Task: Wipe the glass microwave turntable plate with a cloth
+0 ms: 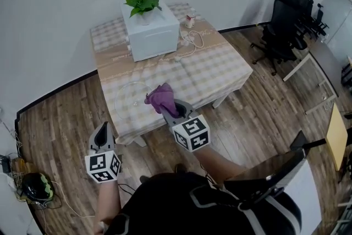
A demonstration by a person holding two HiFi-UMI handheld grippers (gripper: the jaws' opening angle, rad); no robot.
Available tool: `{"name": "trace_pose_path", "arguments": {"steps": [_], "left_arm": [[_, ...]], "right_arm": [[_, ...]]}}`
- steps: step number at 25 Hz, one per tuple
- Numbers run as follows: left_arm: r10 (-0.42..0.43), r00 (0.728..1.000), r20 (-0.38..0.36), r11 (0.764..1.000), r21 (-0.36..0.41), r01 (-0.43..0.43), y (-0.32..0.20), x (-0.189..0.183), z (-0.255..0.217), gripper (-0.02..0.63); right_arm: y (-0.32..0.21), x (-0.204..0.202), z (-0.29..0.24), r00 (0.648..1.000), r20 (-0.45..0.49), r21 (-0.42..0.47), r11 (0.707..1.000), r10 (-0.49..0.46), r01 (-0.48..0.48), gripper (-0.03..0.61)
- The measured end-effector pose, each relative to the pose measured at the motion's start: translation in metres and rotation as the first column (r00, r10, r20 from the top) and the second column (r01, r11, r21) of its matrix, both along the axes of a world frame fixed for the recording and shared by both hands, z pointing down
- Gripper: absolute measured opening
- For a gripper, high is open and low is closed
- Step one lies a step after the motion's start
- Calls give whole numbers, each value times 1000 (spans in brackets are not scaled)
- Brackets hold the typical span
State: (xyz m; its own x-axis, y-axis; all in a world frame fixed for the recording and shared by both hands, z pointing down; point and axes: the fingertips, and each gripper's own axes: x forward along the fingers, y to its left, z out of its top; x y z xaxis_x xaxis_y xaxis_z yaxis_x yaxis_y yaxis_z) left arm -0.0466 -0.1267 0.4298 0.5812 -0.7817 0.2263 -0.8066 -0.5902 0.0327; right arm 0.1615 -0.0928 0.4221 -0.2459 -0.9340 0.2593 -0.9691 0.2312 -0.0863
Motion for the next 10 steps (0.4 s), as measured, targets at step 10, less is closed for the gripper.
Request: {"name": "trace_pose_path", "arguments": {"steps": [10], "left_arm": [[-30, 999, -11, 999, 15, 30, 5, -2, -9, 2]], "right_arm": [[3, 2, -4, 1000, 23, -5, 1000, -14, 14, 92]]}}
